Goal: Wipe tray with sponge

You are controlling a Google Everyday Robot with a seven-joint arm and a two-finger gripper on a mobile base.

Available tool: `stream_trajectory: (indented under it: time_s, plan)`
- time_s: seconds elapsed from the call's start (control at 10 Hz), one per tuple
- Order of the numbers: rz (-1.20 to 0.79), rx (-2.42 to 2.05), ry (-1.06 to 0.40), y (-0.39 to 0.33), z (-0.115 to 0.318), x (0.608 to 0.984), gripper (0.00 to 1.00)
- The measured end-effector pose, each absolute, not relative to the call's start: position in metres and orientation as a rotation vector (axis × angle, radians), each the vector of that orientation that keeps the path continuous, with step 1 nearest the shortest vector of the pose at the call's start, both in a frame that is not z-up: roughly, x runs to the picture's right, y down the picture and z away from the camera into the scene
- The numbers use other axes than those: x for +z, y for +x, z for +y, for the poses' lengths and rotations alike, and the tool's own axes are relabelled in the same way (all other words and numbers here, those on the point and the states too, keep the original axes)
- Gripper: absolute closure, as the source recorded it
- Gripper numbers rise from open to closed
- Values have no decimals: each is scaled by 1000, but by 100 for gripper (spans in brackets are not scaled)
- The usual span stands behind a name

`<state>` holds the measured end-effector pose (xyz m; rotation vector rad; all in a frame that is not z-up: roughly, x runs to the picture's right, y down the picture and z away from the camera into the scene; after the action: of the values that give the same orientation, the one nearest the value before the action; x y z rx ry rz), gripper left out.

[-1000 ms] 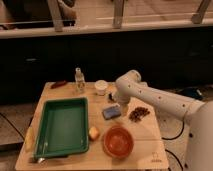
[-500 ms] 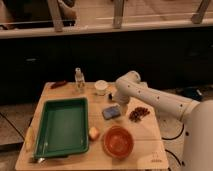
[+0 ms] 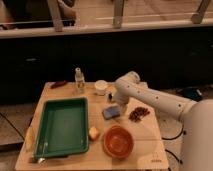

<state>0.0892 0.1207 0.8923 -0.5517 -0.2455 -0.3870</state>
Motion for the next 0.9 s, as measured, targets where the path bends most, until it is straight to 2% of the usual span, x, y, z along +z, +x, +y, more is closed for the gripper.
stream_trajectory:
  time_s: [0.2, 0.4, 0.5, 0.9]
  plan:
    - [-251, -384, -551, 88, 121, 892, 42]
    - [-253, -381, -550, 87, 121, 891, 42]
    - [-255, -379, -547, 86, 120, 890, 49]
    - [-266, -393, -521, 81, 98, 870, 88]
